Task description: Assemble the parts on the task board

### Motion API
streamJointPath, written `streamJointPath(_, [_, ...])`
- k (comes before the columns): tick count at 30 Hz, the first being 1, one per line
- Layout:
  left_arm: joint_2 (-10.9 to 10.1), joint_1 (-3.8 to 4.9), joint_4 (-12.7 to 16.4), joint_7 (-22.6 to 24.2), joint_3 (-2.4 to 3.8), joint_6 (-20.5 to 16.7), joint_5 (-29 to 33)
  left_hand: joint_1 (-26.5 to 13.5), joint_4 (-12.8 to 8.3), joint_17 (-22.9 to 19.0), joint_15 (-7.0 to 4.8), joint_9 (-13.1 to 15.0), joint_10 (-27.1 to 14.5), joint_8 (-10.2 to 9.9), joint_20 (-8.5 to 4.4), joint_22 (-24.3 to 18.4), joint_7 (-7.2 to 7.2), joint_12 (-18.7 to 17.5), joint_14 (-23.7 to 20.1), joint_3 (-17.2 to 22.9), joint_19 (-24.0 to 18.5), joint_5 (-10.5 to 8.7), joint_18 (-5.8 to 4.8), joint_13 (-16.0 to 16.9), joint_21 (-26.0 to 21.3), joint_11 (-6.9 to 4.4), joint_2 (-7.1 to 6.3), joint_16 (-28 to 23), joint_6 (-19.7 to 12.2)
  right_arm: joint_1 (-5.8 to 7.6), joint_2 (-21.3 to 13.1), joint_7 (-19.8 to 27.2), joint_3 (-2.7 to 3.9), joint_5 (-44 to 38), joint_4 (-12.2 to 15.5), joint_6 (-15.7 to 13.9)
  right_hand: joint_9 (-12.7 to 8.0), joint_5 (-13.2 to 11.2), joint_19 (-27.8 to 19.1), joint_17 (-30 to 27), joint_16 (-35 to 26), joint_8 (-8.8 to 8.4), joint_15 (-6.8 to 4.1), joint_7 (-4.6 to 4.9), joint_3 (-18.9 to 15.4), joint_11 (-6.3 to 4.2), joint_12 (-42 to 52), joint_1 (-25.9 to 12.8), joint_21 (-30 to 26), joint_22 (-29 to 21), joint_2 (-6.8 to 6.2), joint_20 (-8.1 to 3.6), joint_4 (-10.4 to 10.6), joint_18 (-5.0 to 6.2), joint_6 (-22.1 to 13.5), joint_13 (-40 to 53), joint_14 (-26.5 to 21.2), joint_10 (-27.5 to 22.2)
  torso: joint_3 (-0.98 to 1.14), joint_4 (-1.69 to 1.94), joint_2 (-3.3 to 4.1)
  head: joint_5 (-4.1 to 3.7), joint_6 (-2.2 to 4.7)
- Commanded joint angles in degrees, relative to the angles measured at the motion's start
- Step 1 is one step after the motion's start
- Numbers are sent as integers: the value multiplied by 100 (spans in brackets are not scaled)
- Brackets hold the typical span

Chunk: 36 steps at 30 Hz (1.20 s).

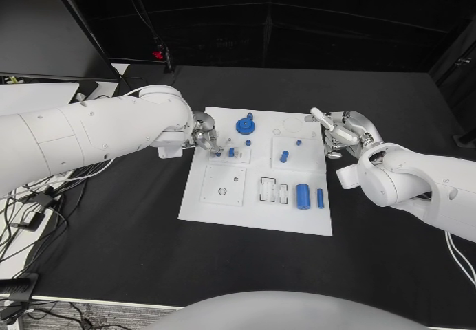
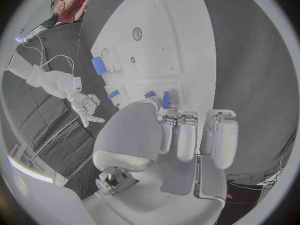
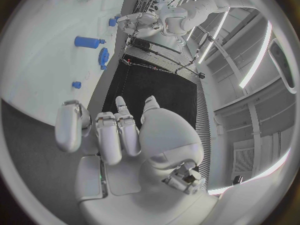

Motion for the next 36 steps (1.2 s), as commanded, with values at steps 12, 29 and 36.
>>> streamJointPath(12, [40,-55,-27,-224,-27,316,-28,-91,-326,1507,-16,-8,618,-46,-5,1509,-44,-31,609,398,597,-16,-38,1491,18,13,-5,5,-14,8,5,49,3,7,12,13,0,33,-28,1506,14,51,30,9,-64,48,-3,69,-32,924,29,25,-3,101,-50,1495,595,596,-2,3,0,-18,-21])
streamJointPath(29, [76,-67,-56,-303,-27,385,-28,-298,-319,1507,3,2,618,-44,-3,1509,-15,-31,609,378,597,-37,-38,1491,18,42,-91,5,-66,8,-1,47,3,7,19,18,0,34,-27,1506,14,53,31,9,-65,48,-3,71,-30,925,31,25,-3,100,-49,1495,595,596,-4,-3,1,-22,-23])
streamJointPath(36, [89,-72,-61,-293,-27,412,-27,-593,-317,1507,12,9,618,-35,2,1509,-8,-31,609,255,597,-69,-38,1491,18,50,-116,5,-89,8,-7,50,3,7,21,11,2,35,-26,1506,14,59,32,10,-66,51,-3,75,-31,925,36,26,-4,100,-45,1495,595,596,-2,0,1,-27,-30])
